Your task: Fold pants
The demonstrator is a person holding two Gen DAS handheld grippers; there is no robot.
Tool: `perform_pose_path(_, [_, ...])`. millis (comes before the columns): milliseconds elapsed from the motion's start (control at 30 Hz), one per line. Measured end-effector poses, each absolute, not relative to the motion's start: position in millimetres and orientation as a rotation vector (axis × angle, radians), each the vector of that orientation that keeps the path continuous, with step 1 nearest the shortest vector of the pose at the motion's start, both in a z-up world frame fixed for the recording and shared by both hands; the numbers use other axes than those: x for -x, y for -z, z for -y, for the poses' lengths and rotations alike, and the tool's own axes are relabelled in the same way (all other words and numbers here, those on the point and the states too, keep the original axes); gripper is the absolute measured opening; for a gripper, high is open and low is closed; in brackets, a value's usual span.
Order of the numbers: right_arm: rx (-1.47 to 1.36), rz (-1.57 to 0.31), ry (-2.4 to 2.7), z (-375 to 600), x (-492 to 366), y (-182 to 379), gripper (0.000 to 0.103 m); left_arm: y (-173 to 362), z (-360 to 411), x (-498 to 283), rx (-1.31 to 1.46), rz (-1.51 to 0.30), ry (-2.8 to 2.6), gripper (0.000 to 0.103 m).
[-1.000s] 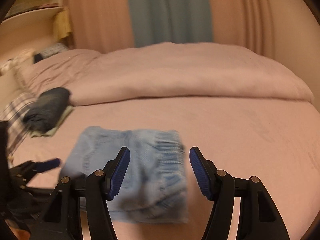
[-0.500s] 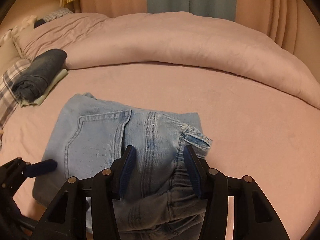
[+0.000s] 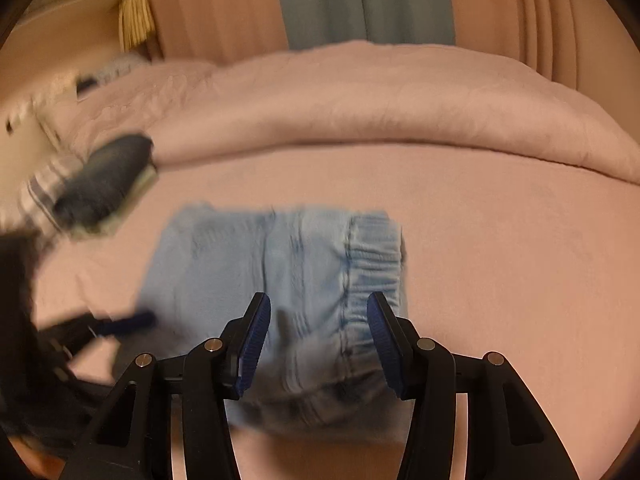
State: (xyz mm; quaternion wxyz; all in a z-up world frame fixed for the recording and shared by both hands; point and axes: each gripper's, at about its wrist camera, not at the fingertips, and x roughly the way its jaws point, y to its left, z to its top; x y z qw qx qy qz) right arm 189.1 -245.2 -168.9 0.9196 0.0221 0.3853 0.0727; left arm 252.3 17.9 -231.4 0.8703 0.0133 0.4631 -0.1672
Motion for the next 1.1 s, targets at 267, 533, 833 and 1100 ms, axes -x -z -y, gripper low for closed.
perform_pose_path(267, [-0.003, -0.805, -0.11, 241, -185, 174, 0.053, 221, -17, -245, -0.006, -0.975, 0.307, 0.085])
perform_pose_path(533, [-0.128, -0.776, -0.097, 251, -126, 129, 0.072, 171, -36, -197, 0.038, -0.929, 0.295, 0.092])
perform_pose_path(833, [-0.001, -0.721, -0.093, 236, -49, 65, 0.098, 92, -52, -128, 0.032, -0.843, 0.278, 0.102])
perform_pose_path(1100, [-0.046, -0.734, -0.046, 241, -14, 26, 0.098, 58, -60, -81, -0.001, -0.879, 0.219, 0.102])
